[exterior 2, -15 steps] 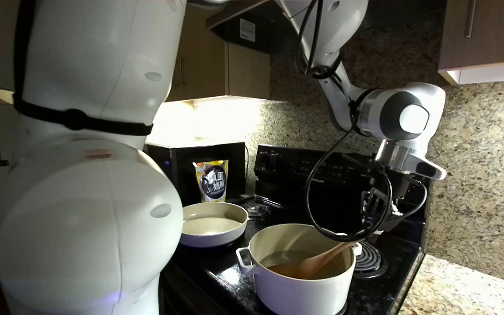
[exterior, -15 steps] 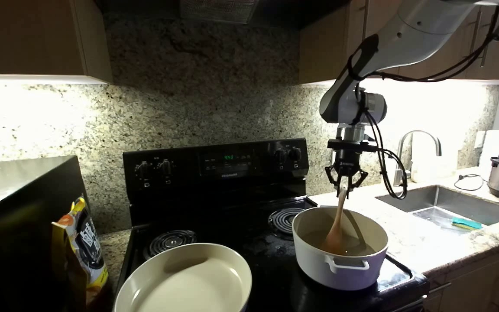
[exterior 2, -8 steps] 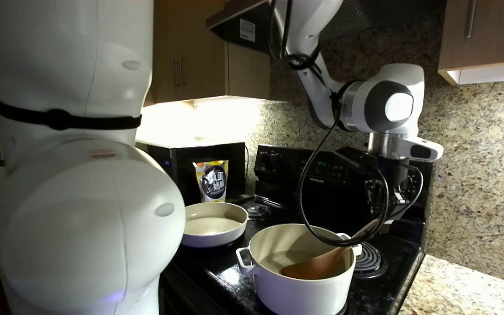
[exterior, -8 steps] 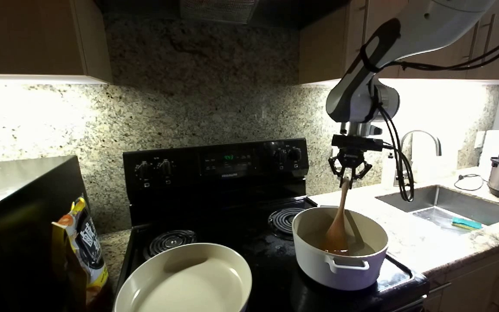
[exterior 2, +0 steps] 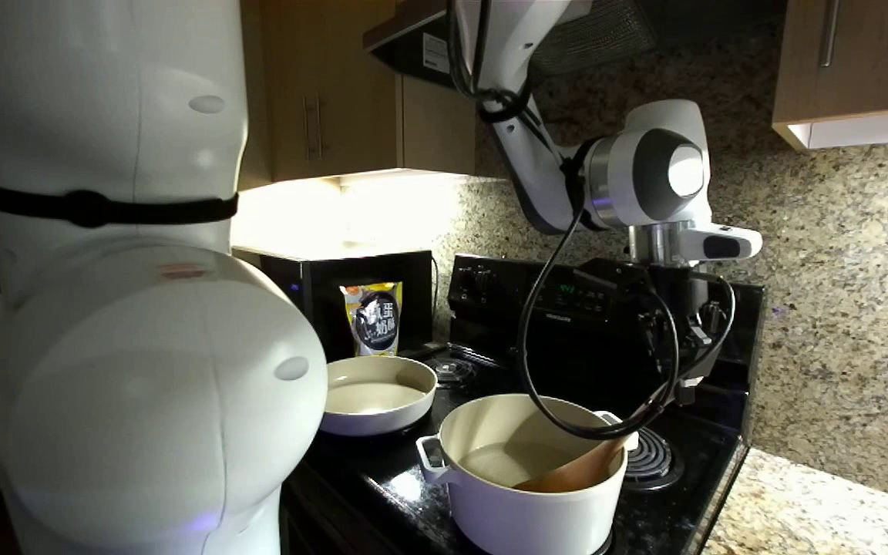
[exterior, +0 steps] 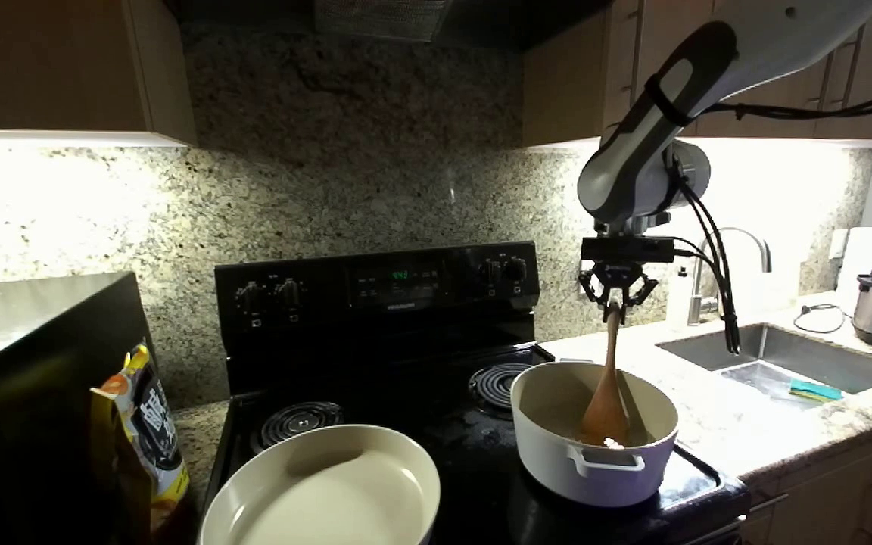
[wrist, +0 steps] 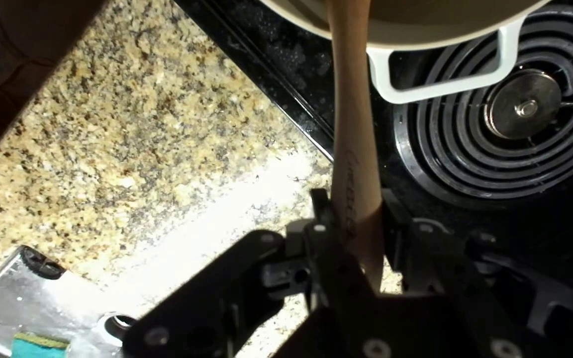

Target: Stir the contents in the white pot

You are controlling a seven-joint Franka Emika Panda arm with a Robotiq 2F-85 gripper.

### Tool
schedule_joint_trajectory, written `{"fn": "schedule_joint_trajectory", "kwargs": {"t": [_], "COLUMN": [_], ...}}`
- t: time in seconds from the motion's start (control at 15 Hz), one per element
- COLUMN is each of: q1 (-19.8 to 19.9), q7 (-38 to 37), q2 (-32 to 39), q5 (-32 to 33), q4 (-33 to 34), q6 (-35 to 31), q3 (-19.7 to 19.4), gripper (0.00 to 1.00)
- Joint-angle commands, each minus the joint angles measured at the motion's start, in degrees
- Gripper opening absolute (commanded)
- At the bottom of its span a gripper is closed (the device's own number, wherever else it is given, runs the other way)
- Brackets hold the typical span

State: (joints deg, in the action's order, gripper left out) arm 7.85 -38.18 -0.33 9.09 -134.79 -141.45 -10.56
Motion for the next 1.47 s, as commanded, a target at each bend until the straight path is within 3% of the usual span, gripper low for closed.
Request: {"fn": "schedule_joint_trajectory", "kwargs": {"t": [0.0, 0.6, 1.4], "q1": [-0.3, -1.5, -1.4], "q7": [-0.3, 2.3, 0.0], "q2": [-1.0, -0.8, 0.0], "q5": [1.3, -2.2, -4.1], "q4": [-2.1, -2.8, -2.6], "q6": [0.9, 2.4, -0.9], "q3": [1.6, 3.9, 3.9], "gripper": [0.07, 0.07, 0.07]}}
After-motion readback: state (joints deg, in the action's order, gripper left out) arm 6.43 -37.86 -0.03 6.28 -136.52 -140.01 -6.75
